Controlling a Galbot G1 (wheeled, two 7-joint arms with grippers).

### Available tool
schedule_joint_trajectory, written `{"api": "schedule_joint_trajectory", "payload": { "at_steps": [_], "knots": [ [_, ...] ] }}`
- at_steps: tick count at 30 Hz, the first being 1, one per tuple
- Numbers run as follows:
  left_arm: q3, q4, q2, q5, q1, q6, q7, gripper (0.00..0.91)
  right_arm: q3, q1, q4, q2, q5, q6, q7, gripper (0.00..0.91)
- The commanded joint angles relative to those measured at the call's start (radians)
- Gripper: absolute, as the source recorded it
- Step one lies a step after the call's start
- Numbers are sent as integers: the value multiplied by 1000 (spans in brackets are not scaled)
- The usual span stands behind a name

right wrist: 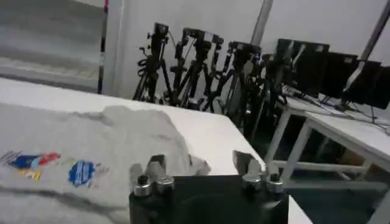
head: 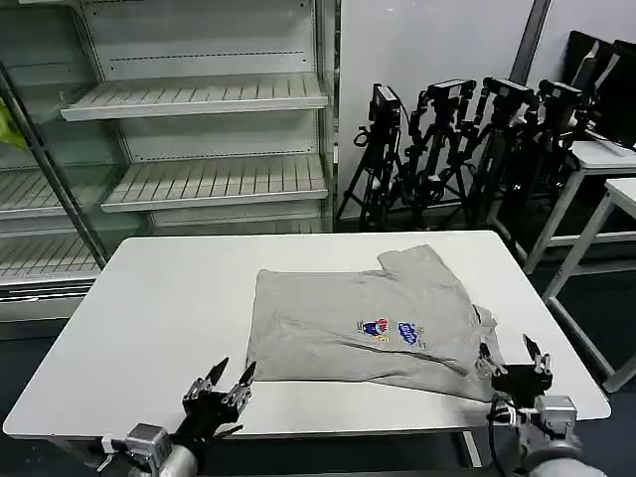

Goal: Fold and organize the clothes.

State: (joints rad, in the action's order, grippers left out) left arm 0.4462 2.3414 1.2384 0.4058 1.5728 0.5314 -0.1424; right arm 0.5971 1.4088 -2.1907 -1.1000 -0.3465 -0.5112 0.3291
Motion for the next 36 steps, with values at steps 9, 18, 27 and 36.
{"api": "schedule_joint_trajectory", "payload": {
  "at_steps": [9, 18, 27, 36],
  "knots": [
    [-128, -467, -36, 145, -623, 46, -68, 907, -259, -657, 493, -17, -86, -68, 4, 907],
    [-286, -778, -31, 131, -925, 45, -64, 907, -376, -929, 838, -92, -101, -67, -37, 907],
    [-357, -983, 12, 29, -1061, 45, -56, 907, -441, -1105, 1162, -163, -84, -66, -69, 907],
    [-380, -1033, 21, 35, -1063, 47, -58, 907, -445, -1146, 1319, -211, -1, -57, -85, 907]
  ]
}}
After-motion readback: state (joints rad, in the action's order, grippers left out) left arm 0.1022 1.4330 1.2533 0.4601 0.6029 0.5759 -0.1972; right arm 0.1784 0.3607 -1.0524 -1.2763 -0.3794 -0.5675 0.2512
